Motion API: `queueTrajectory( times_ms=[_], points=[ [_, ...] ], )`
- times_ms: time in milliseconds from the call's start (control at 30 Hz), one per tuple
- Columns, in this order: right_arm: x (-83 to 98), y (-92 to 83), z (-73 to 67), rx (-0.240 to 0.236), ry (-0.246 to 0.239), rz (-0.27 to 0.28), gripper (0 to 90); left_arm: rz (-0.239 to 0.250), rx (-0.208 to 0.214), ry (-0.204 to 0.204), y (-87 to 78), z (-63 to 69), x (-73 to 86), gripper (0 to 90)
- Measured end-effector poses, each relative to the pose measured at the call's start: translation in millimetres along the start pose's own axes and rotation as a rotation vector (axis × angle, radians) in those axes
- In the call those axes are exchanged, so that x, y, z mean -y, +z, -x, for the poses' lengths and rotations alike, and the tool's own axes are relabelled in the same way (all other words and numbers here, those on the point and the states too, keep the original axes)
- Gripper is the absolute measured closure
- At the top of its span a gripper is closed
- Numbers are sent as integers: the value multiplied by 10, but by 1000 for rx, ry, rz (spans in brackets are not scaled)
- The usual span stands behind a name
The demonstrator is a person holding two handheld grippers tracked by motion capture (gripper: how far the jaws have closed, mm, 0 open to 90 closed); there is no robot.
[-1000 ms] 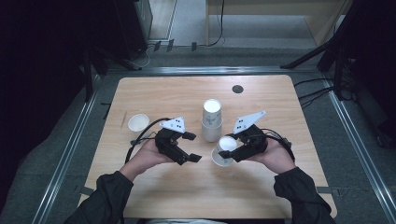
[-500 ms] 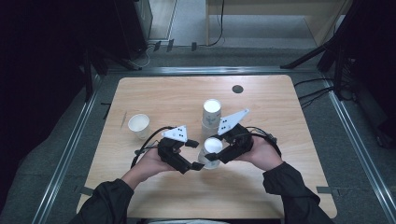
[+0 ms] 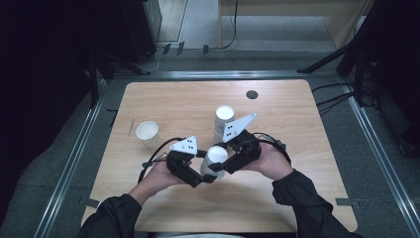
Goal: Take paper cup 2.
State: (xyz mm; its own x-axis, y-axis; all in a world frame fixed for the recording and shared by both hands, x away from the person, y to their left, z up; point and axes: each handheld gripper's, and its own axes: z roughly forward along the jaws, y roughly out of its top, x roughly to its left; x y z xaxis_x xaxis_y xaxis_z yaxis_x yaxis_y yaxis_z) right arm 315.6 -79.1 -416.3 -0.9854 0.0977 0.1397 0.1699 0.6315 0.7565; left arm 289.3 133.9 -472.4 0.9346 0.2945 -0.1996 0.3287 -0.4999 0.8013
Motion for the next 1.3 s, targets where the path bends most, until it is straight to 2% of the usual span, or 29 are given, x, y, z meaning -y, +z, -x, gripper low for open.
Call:
queueTrajectory(
  times_ms=[100,167,300,433,533,633,700,767,833,933,1033,1167,1300],
  points=[
    [-3,-14,5,-5,15,6,348,3,-6,9,9,4,1,160],
    [-4,-20,9,-10,21,16,353,5,5,16,13,6,4,214],
    [-5,-15,4,-13,22,14,355,11,-16,44,-5,24,1,243],
    [-5,-9,8,-22,23,15,355,2,-16,66,-17,35,-4,274],
    [10,7,19,-37,17,4,340,-29,-13,80,-23,41,-10,283],
    [41,15,27,0,6,-13,257,-96,-18,71,-58,21,-27,291],
    [67,-4,30,7,10,-21,238,-115,-25,64,-113,3,-36,291],
    [103,-36,37,7,4,-10,235,-122,-42,58,-164,-12,-50,296],
    [130,-54,34,17,5,-3,235,-131,-40,60,-200,-29,-70,298],
    [183,-58,25,49,4,6,240,-160,-48,82,-223,-55,-105,298],
    [278,-69,6,79,2,3,251,-186,-41,92,-229,-85,-141,298],
    [388,-92,-15,101,24,8,272,-222,-28,97,-218,-130,-175,298],
    [488,-73,-40,100,35,11,274,-250,-47,118,-213,-164,-211,298]
  ],
)
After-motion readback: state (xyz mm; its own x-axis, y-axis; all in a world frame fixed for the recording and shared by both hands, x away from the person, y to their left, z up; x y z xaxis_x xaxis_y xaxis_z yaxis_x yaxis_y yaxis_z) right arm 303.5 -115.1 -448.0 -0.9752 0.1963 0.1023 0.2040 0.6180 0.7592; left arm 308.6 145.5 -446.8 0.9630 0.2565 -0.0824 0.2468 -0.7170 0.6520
